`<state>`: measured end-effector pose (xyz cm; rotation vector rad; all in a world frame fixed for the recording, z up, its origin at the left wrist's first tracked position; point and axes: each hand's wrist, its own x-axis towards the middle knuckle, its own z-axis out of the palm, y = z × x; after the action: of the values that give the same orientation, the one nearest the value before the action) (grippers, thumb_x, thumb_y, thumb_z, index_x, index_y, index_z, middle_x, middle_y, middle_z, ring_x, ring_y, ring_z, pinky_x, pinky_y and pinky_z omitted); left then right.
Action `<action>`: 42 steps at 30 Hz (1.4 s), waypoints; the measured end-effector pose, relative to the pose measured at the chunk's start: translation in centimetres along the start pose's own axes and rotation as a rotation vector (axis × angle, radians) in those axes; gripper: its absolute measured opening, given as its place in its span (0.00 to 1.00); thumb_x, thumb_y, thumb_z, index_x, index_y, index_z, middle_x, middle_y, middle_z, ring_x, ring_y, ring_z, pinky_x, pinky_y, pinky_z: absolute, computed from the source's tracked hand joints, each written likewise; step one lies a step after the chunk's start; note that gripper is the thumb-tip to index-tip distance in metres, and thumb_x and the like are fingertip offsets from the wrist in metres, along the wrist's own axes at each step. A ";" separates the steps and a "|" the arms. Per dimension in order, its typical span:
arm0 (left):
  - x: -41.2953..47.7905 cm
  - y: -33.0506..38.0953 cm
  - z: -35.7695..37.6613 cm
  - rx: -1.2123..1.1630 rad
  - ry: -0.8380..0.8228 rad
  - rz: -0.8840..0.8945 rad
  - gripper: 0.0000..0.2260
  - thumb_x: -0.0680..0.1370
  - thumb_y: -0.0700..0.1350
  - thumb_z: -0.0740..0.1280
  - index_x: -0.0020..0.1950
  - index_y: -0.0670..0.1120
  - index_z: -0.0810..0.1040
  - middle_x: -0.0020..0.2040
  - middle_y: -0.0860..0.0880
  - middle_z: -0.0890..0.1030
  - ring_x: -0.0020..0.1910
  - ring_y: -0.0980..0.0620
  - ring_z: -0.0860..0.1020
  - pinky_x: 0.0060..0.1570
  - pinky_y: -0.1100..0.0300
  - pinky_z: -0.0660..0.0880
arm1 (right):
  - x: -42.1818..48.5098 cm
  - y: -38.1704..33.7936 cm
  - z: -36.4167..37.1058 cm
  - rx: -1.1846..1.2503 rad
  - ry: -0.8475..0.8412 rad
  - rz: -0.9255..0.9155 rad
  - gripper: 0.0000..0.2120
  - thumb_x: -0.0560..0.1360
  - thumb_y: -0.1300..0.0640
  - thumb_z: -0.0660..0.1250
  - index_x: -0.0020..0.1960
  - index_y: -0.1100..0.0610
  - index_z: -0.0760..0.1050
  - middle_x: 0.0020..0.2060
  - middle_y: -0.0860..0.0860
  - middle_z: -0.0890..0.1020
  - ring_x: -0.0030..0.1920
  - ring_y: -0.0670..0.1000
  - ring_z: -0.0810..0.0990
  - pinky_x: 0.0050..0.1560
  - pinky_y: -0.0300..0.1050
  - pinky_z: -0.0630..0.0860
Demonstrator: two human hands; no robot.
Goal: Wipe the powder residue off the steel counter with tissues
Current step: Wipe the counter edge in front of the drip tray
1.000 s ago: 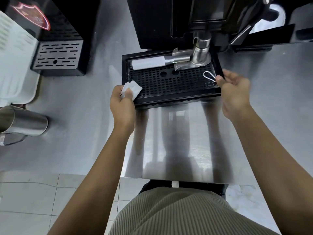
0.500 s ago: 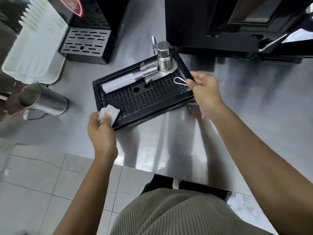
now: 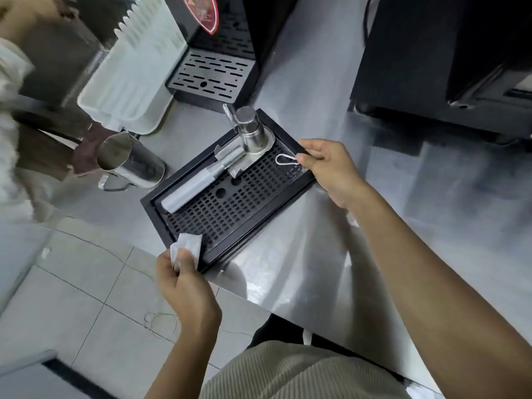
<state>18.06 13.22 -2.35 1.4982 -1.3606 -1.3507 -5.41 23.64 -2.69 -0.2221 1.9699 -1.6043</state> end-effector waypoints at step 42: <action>-1.1 6.0 24.6 1.236 -1.107 1.324 0.10 0.78 0.31 0.59 0.55 0.36 0.76 0.37 0.44 0.68 0.56 0.39 0.74 0.52 0.54 0.71 | -13.4 5.7 0.5 0.224 0.865 -0.006 0.10 0.78 0.66 0.64 0.46 0.52 0.80 0.42 0.44 0.84 0.45 0.46 0.82 0.55 0.52 0.80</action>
<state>-7.05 16.63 -1.78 -0.2138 -3.2880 -0.2035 7.04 31.06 -3.65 0.6637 2.3286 -2.1220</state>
